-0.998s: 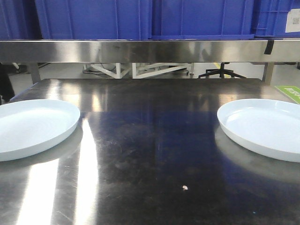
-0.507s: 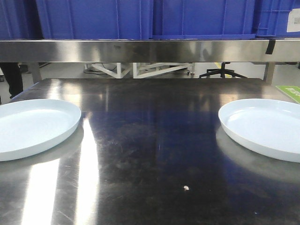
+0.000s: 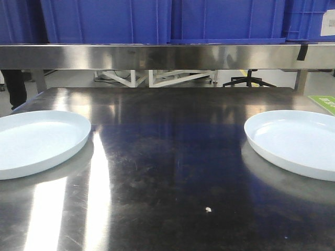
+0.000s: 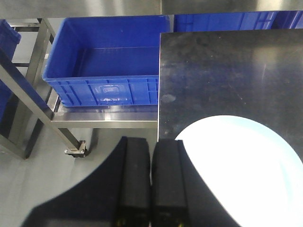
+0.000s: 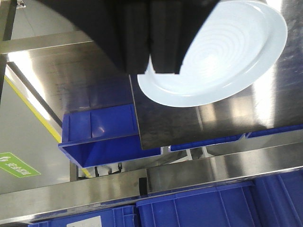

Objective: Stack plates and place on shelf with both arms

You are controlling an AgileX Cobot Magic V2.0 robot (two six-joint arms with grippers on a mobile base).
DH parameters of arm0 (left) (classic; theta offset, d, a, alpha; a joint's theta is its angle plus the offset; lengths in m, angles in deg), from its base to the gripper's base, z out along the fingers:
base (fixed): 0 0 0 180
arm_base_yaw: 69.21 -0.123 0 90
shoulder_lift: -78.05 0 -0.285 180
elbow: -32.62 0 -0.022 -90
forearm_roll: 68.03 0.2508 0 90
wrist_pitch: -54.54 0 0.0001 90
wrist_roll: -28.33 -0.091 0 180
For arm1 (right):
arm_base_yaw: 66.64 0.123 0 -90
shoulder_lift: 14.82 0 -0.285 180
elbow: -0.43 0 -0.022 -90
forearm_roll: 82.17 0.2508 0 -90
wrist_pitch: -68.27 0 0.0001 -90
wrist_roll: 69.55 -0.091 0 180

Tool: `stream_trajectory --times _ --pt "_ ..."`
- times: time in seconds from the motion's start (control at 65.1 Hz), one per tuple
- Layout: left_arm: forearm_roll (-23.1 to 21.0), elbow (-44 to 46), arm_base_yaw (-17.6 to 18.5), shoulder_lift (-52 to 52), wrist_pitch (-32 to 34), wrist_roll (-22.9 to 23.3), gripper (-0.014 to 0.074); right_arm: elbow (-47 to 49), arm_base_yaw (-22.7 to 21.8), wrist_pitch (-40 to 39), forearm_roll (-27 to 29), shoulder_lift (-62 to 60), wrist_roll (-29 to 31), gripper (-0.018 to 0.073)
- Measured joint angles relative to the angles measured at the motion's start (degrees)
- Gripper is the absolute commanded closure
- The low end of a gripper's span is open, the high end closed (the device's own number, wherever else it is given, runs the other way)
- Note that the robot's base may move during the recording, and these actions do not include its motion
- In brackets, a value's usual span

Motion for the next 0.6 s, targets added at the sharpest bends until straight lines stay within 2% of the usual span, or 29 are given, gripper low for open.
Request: stream_trajectory --times 0.599 --pt "-0.3 0.0 0.0 0.6 -0.3 0.0 0.0513 0.0 0.0 0.0 -0.7 0.0 0.0 0.0511"
